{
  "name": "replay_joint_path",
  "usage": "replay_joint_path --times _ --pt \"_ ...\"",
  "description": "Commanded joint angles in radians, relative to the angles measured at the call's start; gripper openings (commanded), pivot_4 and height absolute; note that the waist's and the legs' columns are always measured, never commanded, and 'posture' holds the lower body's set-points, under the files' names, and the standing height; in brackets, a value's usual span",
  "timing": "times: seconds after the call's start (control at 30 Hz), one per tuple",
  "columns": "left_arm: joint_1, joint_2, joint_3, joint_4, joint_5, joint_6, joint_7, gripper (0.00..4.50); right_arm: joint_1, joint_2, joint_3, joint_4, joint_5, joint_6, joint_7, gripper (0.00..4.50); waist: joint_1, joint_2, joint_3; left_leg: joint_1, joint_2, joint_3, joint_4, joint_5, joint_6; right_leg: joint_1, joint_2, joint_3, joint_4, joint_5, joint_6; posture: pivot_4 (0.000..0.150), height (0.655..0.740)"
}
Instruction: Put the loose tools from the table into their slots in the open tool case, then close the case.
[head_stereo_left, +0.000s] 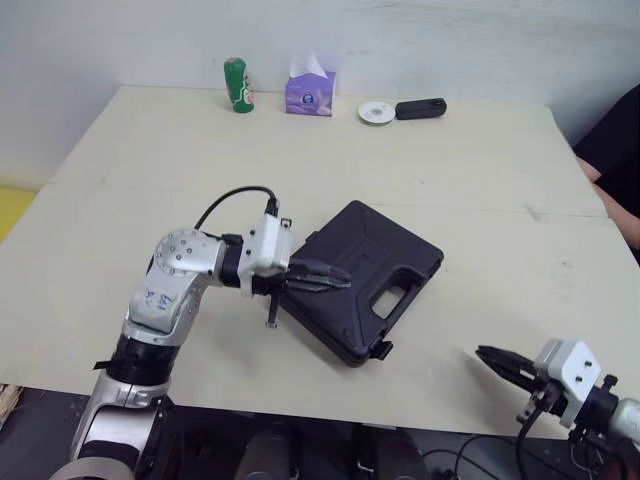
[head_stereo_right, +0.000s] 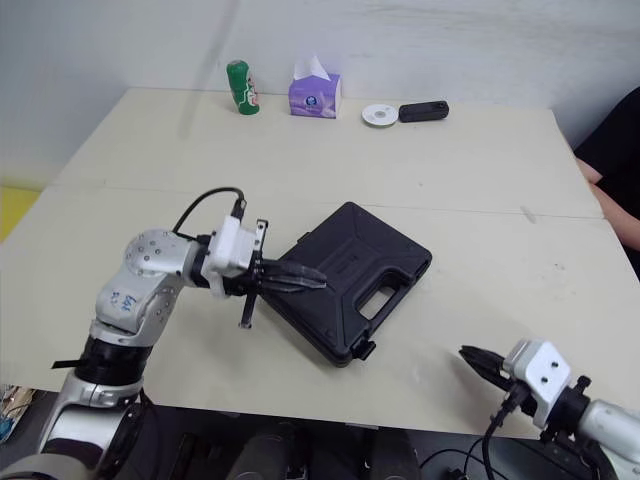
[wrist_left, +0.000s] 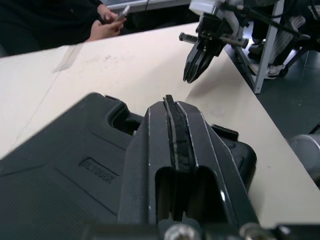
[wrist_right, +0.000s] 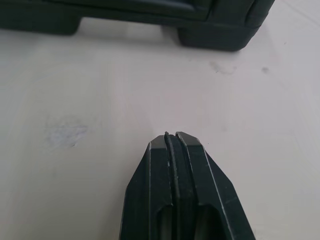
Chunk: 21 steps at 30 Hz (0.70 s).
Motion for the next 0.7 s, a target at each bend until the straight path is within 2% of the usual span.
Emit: replay_joint_path --times 0.03,0.13,0.2,0.3,0.43,0.7 --pt "0.018 0.013 -0.059 -0.035 0.059 -0.044 0.016 0.01 0.021 0.027 0.065 -0.050 -0.011 -0.032 0.003 0.04 0.000 0.000 0.000 0.000 0.000 0.000 0.000 0.000 0.000 0.000 0.000 0.000 0.000 0.000 0.000 0.150 0.7400" --pt "0.030 0.014 -0.086 -0.040 0.078 -0.041 0.033 0.01 0.019 0.032 0.110 -0.073 -0.018 -0.032 -0.002 0.04 0.000 0.001 0.000 0.000 0.000 0.000 0.000 0.000 0.000 0.000 0.000 0.001 0.000 0.000 0.000 0.150 0.7400" --pt "0.054 0.023 -0.128 -0.047 0.134 -0.069 0.046 0.01 0.010 0.043 0.164 -0.090 -0.034 -0.031 -0.011 0.04 -0.001 0.001 0.000 0.000 0.000 0.000 0.000 0.000 0.000 -0.001 0.000 0.001 0.000 0.000 0.000 0.150 0.7400" --pt "0.082 0.022 -0.140 -0.077 0.121 -0.010 0.070 0.01 -0.002 0.036 0.207 -0.105 -0.046 -0.018 -0.011 0.04 0.000 0.001 0.001 0.000 0.000 0.001 -0.003 0.000 -0.001 -0.001 0.000 0.001 -0.001 0.000 -0.001 0.150 0.7400" --pt "0.061 -0.006 -0.157 -0.047 0.129 -0.003 0.097 0.01 -0.039 0.043 0.280 -0.130 -0.047 0.005 -0.029 0.04 0.000 0.001 0.001 0.000 0.000 0.000 -0.003 0.001 -0.001 -0.001 0.000 0.000 0.000 0.000 -0.001 0.150 0.7400" --pt "0.037 0.000 -0.237 0.002 0.197 0.041 0.102 0.01 -0.140 0.045 0.371 -0.135 -0.061 0.042 -0.054 0.04 0.001 0.002 0.001 0.000 0.000 0.000 -0.003 0.001 0.000 -0.001 0.000 0.000 -0.001 0.000 -0.001 0.150 0.7400"
